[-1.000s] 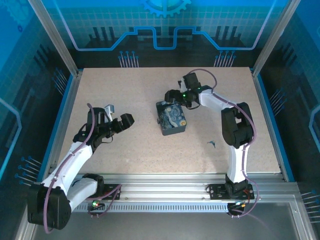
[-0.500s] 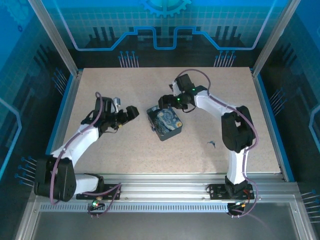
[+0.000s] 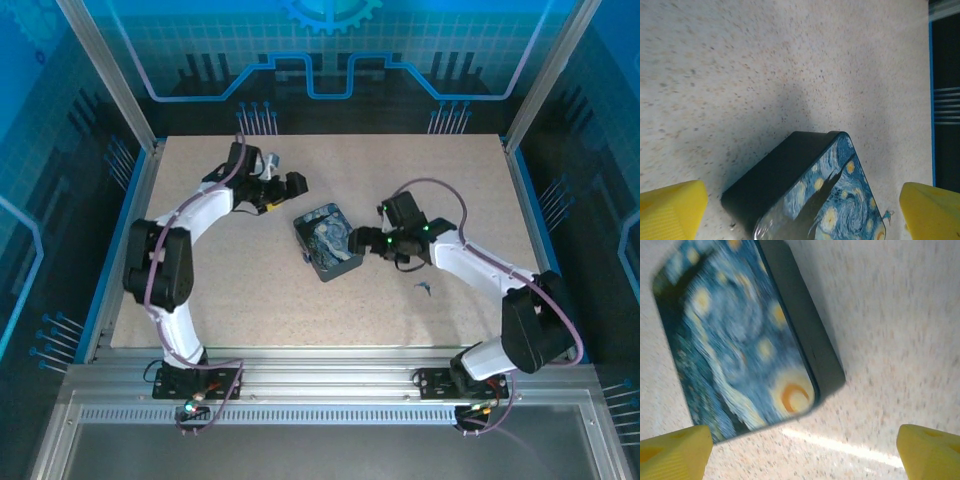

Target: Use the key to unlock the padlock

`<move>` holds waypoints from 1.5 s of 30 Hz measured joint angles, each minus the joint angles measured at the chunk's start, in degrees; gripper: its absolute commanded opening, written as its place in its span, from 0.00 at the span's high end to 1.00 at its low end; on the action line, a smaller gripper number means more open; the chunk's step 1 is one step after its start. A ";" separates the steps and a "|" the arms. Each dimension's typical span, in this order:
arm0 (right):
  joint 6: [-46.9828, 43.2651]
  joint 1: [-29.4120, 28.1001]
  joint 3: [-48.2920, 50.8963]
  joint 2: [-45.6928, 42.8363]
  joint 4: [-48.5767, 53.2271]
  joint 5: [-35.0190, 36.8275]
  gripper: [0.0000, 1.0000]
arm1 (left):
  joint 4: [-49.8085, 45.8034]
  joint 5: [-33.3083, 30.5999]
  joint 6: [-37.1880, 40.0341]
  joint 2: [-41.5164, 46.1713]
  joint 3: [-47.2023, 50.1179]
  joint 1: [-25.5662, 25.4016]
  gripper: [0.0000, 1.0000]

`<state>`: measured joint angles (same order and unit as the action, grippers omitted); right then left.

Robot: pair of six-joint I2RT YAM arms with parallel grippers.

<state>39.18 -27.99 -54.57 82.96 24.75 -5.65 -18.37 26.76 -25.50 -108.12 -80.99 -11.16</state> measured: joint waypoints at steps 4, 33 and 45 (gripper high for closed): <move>4.20 -2.05 6.49 -1.70 -3.41 -2.08 0.07 | -3.85 2.27 2.16 -6.23 -6.43 -2.19 0.06; 8.20 -1.18 -10.10 17.90 -10.19 -6.82 0.36 | 0.31 1.33 1.36 12.39 20.76 -3.04 0.17; 4.24 2.29 -18.62 23.30 -7.67 -6.86 0.37 | 5.99 1.07 -4.63 12.22 23.30 -4.94 0.18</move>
<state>43.42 -25.69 -73.19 106.26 17.08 -12.51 -12.38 27.83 -30.13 -95.90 -57.69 -16.10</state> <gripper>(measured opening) 0.628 0.821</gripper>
